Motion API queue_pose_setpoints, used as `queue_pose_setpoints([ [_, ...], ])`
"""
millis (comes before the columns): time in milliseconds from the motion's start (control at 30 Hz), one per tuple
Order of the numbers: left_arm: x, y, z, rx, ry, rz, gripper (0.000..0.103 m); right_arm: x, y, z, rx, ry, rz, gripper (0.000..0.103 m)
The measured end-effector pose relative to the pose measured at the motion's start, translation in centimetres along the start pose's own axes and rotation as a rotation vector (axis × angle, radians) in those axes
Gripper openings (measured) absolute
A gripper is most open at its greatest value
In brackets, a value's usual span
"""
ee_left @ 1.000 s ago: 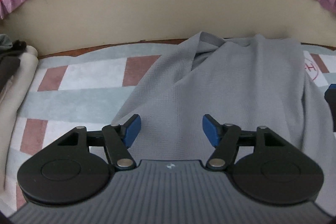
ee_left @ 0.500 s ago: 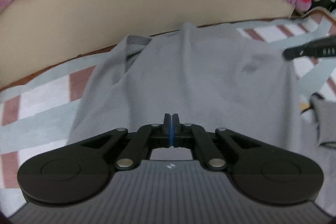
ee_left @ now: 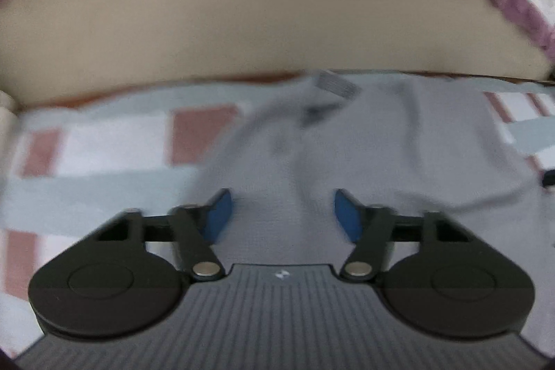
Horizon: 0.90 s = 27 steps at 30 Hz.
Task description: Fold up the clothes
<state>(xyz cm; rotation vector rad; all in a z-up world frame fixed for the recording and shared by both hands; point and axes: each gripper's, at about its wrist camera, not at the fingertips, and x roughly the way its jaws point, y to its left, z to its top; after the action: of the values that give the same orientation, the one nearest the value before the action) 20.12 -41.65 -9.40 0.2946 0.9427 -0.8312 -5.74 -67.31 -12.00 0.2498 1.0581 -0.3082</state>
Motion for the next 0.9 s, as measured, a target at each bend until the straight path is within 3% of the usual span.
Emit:
queue_pose_setpoints([
  [33, 0.3, -0.2, 0.0, -0.003, 0.045, -0.032, 0.0, -0.4, -0.3, 0.1, 0.014, -0.018, -0.003, 0.004],
  [133, -2.2, -1.2, -0.2, -0.017, -0.01, -0.135, 0.0, -2.3, -1.1, 0.4, 0.063, -0.123, 0.002, 0.009],
  [267, -5.4, -4.4, -1.1, 0.027, -0.019, -0.267, 0.0, -3.9, -2.0, 0.9, 0.201, -0.247, 0.218, 0.029],
  [333, -5.5, -6.0, -2.0, 0.052, 0.011, -0.282, 0.0, -3.9, -1.7, 1.1, 0.258, -0.257, 0.37, 0.029],
  [400, -5.5, -7.8, -2.8, 0.14, 0.018, -0.145, 0.0, -3.5, -0.8, 1.1, 0.275, -0.241, 0.459, 0.03],
  [467, -4.8, -8.9, -2.8, 0.276, -0.026, 0.057, 0.007, -3.2, 0.6, 1.1, 0.231, -0.231, 0.46, 0.031],
  [500, -4.5, -8.6, -2.6, 0.288, -0.045, 0.107, 0.019, -3.0, 1.3, 1.1, 0.207, -0.227, 0.458, 0.031],
  [533, -4.1, -8.4, -2.3, 0.299, -0.063, 0.157, 0.034, -2.8, 1.9, 1.1, 0.18, -0.228, 0.443, 0.032],
  [600, -3.5, -6.8, -1.3, 0.25, -0.08, 0.193, 0.053, -2.4, 2.5, 1.3, 0.135, -0.243, 0.413, 0.039],
  [667, -2.1, -5.4, -0.6, 0.209, -0.061, 0.269, 0.063, -1.9, 2.7, 1.7, 0.091, -0.268, 0.354, 0.048],
  [700, -1.5, -4.7, -0.2, 0.19, -0.051, 0.306, 0.073, -1.7, 2.7, 1.9, 0.075, -0.275, 0.323, 0.049],
  [733, -0.5, -4.2, 0.0, 0.191, -0.025, 0.341, 0.075, -1.4, 2.5, 2.2, 0.088, -0.259, 0.295, 0.051],
  [800, 1.2, -2.9, 0.1, 0.207, -0.002, 0.368, 0.075, -0.7, 1.7, 2.6, 0.163, -0.212, 0.294, 0.051],
  [867, 1.7, -1.5, 0.1, 0.174, 0.022, 0.3, 0.062, -0.1, 0.6, 2.6, 0.252, -0.172, 0.358, 0.051],
  [900, 1.6, -1.2, 0.1, 0.142, 0.027, 0.24, 0.021, 0.0, 0.4, 2.5, 0.264, -0.17, 0.388, 0.051],
])
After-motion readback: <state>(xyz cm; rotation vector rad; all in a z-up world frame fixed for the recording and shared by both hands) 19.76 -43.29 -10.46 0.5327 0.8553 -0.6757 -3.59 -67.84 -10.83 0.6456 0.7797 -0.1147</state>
